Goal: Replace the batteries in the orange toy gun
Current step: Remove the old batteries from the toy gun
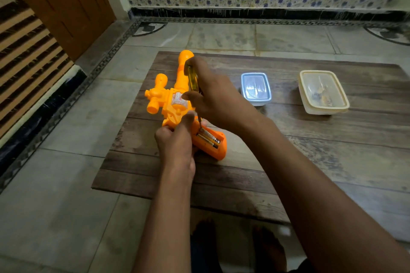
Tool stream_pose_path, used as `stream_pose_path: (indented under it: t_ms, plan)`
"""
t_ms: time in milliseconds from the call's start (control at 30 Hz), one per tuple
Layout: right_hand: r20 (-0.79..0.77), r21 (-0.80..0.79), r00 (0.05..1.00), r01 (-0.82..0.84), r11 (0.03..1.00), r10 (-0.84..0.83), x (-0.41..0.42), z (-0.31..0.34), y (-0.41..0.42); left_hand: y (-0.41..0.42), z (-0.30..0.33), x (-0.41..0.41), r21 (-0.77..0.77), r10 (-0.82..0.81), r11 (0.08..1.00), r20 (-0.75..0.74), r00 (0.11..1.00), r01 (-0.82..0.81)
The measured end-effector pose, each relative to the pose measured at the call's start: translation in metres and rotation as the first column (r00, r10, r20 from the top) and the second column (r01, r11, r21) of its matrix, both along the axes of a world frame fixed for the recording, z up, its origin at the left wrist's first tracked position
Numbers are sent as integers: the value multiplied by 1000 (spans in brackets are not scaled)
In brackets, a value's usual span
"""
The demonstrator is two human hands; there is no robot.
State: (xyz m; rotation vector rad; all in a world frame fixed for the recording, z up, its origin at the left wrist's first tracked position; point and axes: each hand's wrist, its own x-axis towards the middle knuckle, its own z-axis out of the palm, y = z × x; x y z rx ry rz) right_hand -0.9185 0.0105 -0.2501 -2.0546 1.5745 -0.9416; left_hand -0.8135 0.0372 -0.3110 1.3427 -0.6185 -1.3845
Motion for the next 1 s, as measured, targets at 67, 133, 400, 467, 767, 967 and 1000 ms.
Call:
stream_pose_path:
  t_ms: [67,133,400,467,767,967,1000]
  plan:
    - [-16,41,1000,-5,999,5,-1,5,-4,0,-1,-1,-10,-6,1000,12,1000,6]
    - [-22,60,1000,-9,998,11,-4,9,-5,0,1,-2,0,-13,1000,-7,1000,13]
    - [245,-30,969,43,999,-34,-24,6,10,-3,-2,0,19,28,999,-51,998,-27]
    - [330,-10,944,26,1000,-21,-31,0,20,-3,-1,0,14,13,1000,-63,998,-12]
    - [379,-44,921,113,993,-89,-33,-36,42,-3,0,0,8,-18,1000,-76,997,19]
    - [17,44,988,155,987,-156,-44,-28,50,-5,-4,1,-2,-12,1000,-97,995,12]
    - [-57,104,989,141,985,-135,-45,-28,52,-5,-4,1,1,-10,1000,-113,994,10]
